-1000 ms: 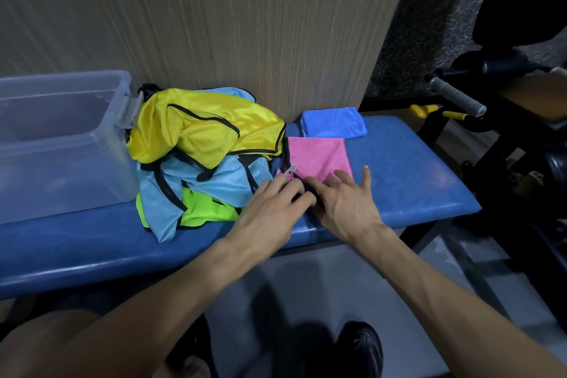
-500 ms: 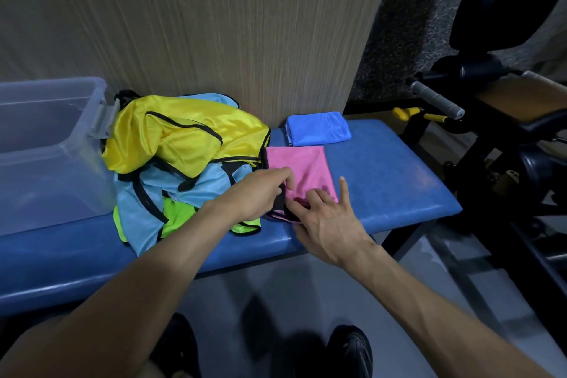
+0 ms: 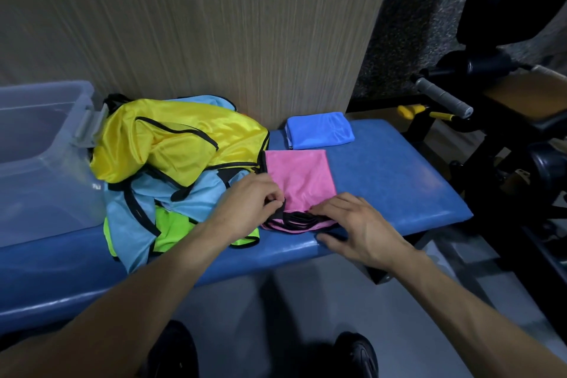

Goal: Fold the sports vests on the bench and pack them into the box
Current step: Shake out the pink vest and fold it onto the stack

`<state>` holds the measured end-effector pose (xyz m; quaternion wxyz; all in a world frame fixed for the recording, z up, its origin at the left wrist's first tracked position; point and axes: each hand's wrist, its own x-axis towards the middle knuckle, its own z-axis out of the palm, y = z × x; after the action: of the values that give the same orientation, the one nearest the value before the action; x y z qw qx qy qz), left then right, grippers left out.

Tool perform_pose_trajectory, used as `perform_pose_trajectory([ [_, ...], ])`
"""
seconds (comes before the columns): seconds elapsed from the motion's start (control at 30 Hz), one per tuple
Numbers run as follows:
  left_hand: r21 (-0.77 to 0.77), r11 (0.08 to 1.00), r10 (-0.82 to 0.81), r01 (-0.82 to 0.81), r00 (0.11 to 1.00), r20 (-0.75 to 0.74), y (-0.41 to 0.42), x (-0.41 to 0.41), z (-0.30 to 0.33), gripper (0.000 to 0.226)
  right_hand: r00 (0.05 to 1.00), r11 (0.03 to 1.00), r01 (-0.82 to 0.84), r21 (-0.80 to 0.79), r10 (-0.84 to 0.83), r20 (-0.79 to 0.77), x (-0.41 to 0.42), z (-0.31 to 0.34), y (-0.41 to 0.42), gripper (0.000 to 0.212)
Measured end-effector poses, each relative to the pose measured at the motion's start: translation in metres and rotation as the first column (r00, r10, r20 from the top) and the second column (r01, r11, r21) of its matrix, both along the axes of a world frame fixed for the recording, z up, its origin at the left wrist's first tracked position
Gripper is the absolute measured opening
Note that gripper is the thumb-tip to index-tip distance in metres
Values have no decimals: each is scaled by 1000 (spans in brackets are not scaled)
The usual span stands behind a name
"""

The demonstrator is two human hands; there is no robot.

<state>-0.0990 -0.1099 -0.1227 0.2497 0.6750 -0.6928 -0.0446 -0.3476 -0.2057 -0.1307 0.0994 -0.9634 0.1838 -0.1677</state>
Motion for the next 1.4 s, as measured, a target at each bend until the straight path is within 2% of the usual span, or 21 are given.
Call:
perform_pose_trajectory([
  [0.07,-14,998,-63,63,998,10,8,4,-5,19,998,996,-43,71,40,44,-4,-4,-6,40],
  [0.2,192,965,-168,178,983,-68,26,21,-3,64,991,986,-44,158,23,129,-5,-13,-14,41],
  [0.33,136,979,-138,152,985,-105,25,21,-10,51,975,980,66,189,-103,196,5,-13,-6,37],
  [0.43,163,975,-131,153,982,-139,23,17,-9,49,958,916,150,371,-227,174,3,-2,-5,28],
  [0.57,235,956,-127,176,970,-208,24,6,-9,32,960,780,113,615,-246,136,-16,10,-8,20],
  [0.6,245,956,-106,162,968,-227,25,1,-9,31,964,743,93,663,-235,127,-21,12,-8,24],
  [0.67,262,958,-46,115,966,-255,23,-5,-7,35,977,686,78,724,-196,81,-32,14,-6,44],
  [0.73,290,954,11,77,956,-292,20,-9,-4,35,986,694,69,716,-155,55,-38,13,-4,69],
  [0.8,311,949,68,44,938,-340,15,-12,0,39,986,737,89,670,-162,47,-38,10,-4,76],
  [0.87,332,943,124,13,914,-387,10,-16,3,43,973,741,95,664,-209,94,-32,8,-4,60],
  [0.97,363,931,208,-36,870,-447,1,-20,7,50,947,690,55,722,-266,182,-24,15,-9,34],
  [1.1,381,911,320,-155,848,-421,-16,-25,10,52,919,602,92,794,-358,164,-9,27,-24,20],
  [1.2,375,899,367,-225,855,-367,-27,-28,8,54,900,567,228,792,-432,50,3,29,-33,12],
  [1.3,370,883,407,-289,865,-295,-35,-30,6,56,871,485,331,810,-487,-65,11,31,-41,23],
  [1.4,337,879,410,-336,895,-177,-42,-31,6,56,831,483,424,766,-544,-116,18,32,-46,23],
])
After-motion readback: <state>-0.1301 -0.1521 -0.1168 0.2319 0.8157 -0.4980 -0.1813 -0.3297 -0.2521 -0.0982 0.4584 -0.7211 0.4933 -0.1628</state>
